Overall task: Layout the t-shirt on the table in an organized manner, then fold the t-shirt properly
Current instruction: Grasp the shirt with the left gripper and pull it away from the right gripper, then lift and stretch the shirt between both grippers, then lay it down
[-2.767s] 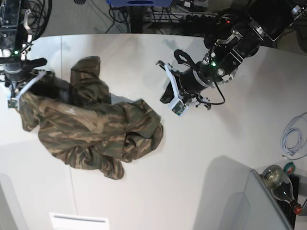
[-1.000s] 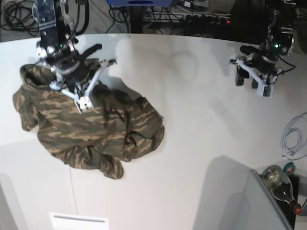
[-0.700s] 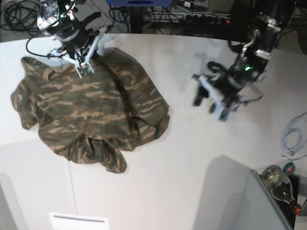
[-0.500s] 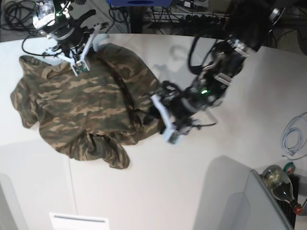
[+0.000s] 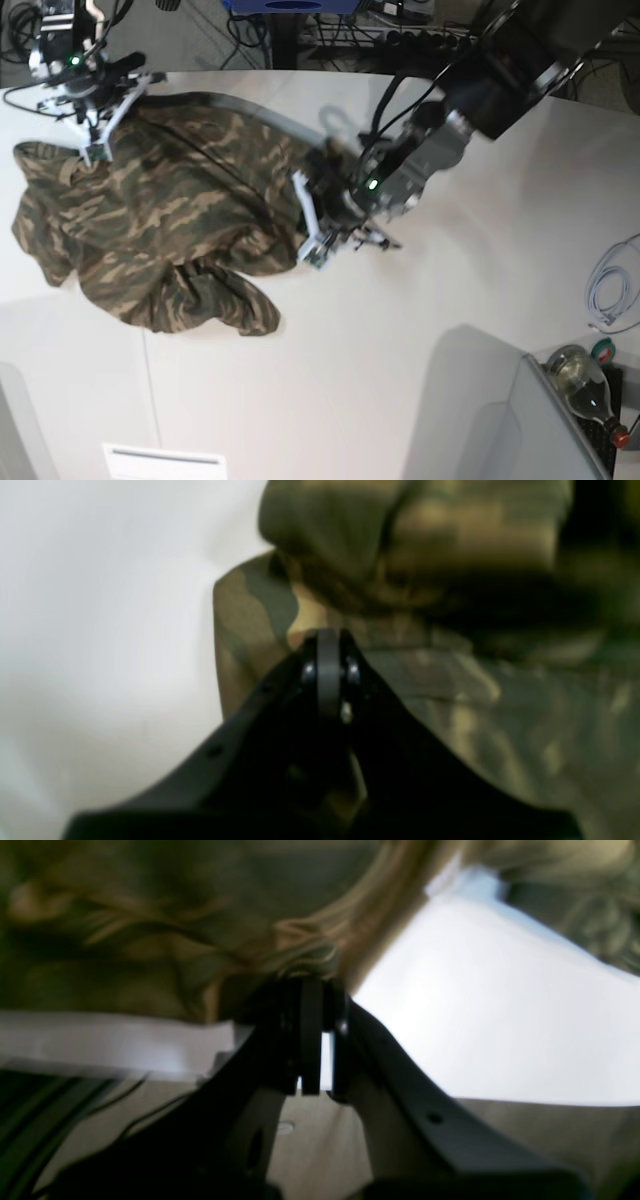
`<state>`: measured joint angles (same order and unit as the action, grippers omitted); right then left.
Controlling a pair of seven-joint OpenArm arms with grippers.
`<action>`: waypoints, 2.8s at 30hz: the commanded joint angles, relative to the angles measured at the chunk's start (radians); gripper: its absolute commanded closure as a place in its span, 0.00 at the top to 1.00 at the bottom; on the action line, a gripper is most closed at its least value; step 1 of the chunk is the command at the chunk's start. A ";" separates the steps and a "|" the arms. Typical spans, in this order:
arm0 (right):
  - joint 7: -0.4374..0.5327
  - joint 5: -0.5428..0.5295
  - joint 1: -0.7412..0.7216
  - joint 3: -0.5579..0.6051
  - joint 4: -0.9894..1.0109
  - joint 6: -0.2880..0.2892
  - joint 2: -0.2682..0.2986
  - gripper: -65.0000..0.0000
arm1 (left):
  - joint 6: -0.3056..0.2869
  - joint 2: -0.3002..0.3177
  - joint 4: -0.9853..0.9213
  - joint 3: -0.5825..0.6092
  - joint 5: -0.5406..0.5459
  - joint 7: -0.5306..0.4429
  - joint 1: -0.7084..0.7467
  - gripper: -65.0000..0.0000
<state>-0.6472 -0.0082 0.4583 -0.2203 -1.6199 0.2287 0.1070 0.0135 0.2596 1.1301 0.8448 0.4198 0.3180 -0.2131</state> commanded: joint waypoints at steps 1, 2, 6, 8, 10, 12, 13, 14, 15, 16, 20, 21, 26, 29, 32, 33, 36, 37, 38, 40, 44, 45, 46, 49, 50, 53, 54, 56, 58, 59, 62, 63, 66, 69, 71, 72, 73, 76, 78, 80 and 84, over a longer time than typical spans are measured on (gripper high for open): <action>0.005 0.011 -0.017 -0.031 0.007 -0.012 0.010 0.00 | 0.003 0.025 0.052 0.000 -0.006 0.050 0.024 0.00; 0.005 0.011 -0.029 -0.049 0.019 -0.010 0.012 0.00 | 0.003 0.043 0.097 -0.002 -0.006 0.050 0.044 0.00; 0.007 0.012 -0.046 -0.112 0.028 -0.010 0.018 0.00 | 0.004 0.082 0.233 -0.080 -0.006 0.050 0.102 0.00; 0.007 0.012 -0.046 -0.135 0.025 -0.010 0.020 0.00 | 0.004 0.083 0.285 -0.167 -0.008 0.051 0.137 0.00; 0.008 0.012 -0.046 -0.152 0.023 -0.010 0.020 0.00 | 0.004 0.097 0.333 -0.238 -0.009 0.051 0.171 0.00; 0.010 0.012 -0.045 -0.152 0.022 -0.010 0.020 0.00 | 0.004 0.117 0.387 -0.279 -0.009 0.051 0.198 0.00; 0.011 0.012 -0.043 -0.152 0.019 -0.010 0.020 0.00 | 0.004 0.125 0.405 -0.296 -0.009 0.051 0.208 0.00; 0.011 0.012 -0.042 -0.152 0.007 -0.010 0.020 0.00 | 0.004 0.131 0.416 -0.312 -0.009 0.051 0.211 0.00; 0.011 0.012 -0.039 -0.150 -0.006 -0.010 0.018 0.00 | 0.004 0.134 0.413 -0.324 -0.009 0.051 0.205 0.00; 0.011 0.012 -0.037 -0.146 -0.023 -0.009 0.018 0.00 | 0.004 0.128 0.391 -0.336 -0.009 0.051 0.198 0.00; 0.008 0.012 -0.028 -0.144 -0.070 -0.009 0.012 0.00 | 0.004 0.053 0.305 -0.328 -0.003 0.051 0.113 0.00; 0.007 0.012 -0.028 -0.144 -0.079 -0.009 0.012 0.00 | 0.004 0.039 0.307 -0.319 -0.002 0.051 0.100 0.00; 0.005 0.012 -0.028 -0.143 -0.086 -0.009 0.012 0.00 | -0.001 0.016 0.405 -0.304 0.004 0.189 0.111 0.56; 0.005 0.012 -0.026 -0.143 -0.084 -0.009 0.010 0.00 | -0.001 0.005 0.402 -0.315 0.041 0.284 0.129 0.87; 0.005 0.012 -0.025 -0.143 -0.081 -0.009 0.010 0.00 | -0.001 0.004 0.327 -0.312 0.084 0.284 0.148 0.88; 0.005 0.012 -0.025 -0.143 -0.081 -0.009 0.010 0.00 | -0.001 0.000 0.304 -0.312 0.093 0.284 0.151 0.88; 0.005 0.012 -0.025 -0.143 -0.079 -0.009 0.010 0.00 | -0.001 -0.004 0.253 -0.302 0.106 0.284 0.156 0.88; 0.005 0.012 -0.025 -0.143 -0.078 -0.009 0.010 0.00 | -0.002 -0.010 0.242 -0.298 0.106 0.284 0.157 0.88; 0.005 0.012 -0.025 -0.143 -0.078 -0.009 0.010 0.00 | -0.002 -0.016 0.232 -0.282 0.106 0.284 0.157 0.88; 0.005 0.012 -0.028 -0.143 -0.076 -0.009 0.010 0.00 | -0.002 -0.016 0.221 -0.243 0.106 0.286 0.157 0.83; 0.008 0.009 -0.031 -0.150 -0.076 -0.009 0.009 0.00 | -0.002 -0.015 0.225 -0.184 0.106 0.290 0.157 0.34; 0.010 0.007 -0.033 -0.150 -0.078 -0.012 0.007 0.01 | -0.002 -0.015 0.229 -0.178 0.106 0.290 0.163 0.17; 0.010 0.007 -0.039 -0.152 -0.082 -0.016 0.007 0.04 | -0.002 -0.015 0.229 -0.186 0.106 0.290 0.180 0.00; 0.010 0.007 -0.056 -0.182 -0.090 -0.016 -0.031 0.22 | -0.002 -0.015 0.229 -0.221 0.104 0.290 0.206 0.00; 0.010 0.007 -0.063 -0.210 -0.102 -0.012 -0.046 0.31 | -0.002 -0.015 0.229 -0.230 0.104 0.290 0.215 0.00; 0.011 0.006 -0.069 -0.290 -0.141 0.013 -0.100 0.61 | -0.002 -0.007 0.273 -0.244 0.104 0.290 0.226 0.00; 0.013 0.003 -0.069 -0.316 -0.162 0.048 -0.119 0.70 | -0.002 0.010 0.304 -0.247 0.104 0.290 0.228 0.00; 0.030 -0.042 -0.069 -0.376 -0.193 0.142 -0.169 0.73 | -0.001 0.033 0.376 -0.247 0.106 0.290 0.234 0.00; 0.050 -0.117 -0.072 -0.451 -0.201 0.235 -0.208 0.69 | -0.001 0.062 0.457 -0.249 0.106 0.290 0.234 0.00; 0.050 -0.138 -0.082 -0.472 -0.199 0.266 -0.212 0.68 | -0.001 0.070 0.488 -0.249 0.106 0.290 0.231 0.08; 0.050 -0.134 -0.088 -0.485 -0.196 0.286 -0.212 0.66 | -0.001 0.068 0.557 -0.281 0.106 0.290 0.202 0.41; 0.050 -0.126 -0.088 -0.485 -0.199 0.286 -0.214 0.67 | -0.001 0.062 0.554 -0.295 0.106 0.290 0.183 0.49; 0.050 -0.115 -0.086 -0.485 -0.199 0.291 -0.212 0.67 | -0.001 0.000 0.509 -0.296 0.106 0.295 0.086 0.65; 0.050 -0.115 -0.088 -0.485 -0.201 0.292 -0.211 0.67 | -0.001 -0.059 0.500 -0.296 0.106 0.405 0.011 0.68; 0.050 -0.115 -0.088 -0.483 -0.198 0.292 -0.211 0.67 | -0.001 -0.095 0.477 -0.309 0.098 0.447 -0.019 0.68; 0.050 -0.115 -0.088 -0.483 -0.196 0.292 -0.211 0.67 | -0.001 -0.113 0.440 -0.309 0.098 0.447 -0.044 0.68; 0.050 -0.115 -0.088 -0.482 -0.191 0.292 -0.211 0.67 | -0.001 -0.135 0.380 -0.305 0.096 0.447 -0.076 0.68; 0.051 -0.115 -0.091 -0.482 -0.184 0.292 -0.212 0.67 | -0.001 -0.222 0.163 -0.296 0.096 0.447 -0.176 0.69; 0.053 -0.115 -0.091 -0.482 -0.184 0.292 -0.212 0.67 | -0.002 -0.265 0.026 -0.296 0.096 0.429 -0.233 0.70; 0.053 -0.115 -0.091 -0.482 -0.184 0.292 -0.212 0.67 | -0.004 -0.296 -0.089 -0.295 0.096 0.347 -0.274 0.70; 0.053 -0.115 -0.088 -0.446 -0.182 0.292 -0.211 0.67 | -0.086 -0.359 -0.308 -0.293 0.098 0.241 -0.339 0.70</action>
<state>-0.6159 -0.1093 0.3710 -0.6670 -1.7866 0.5167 -0.1078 -0.0677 -0.0883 0.8047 0.5549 0.5064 0.5781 -0.5201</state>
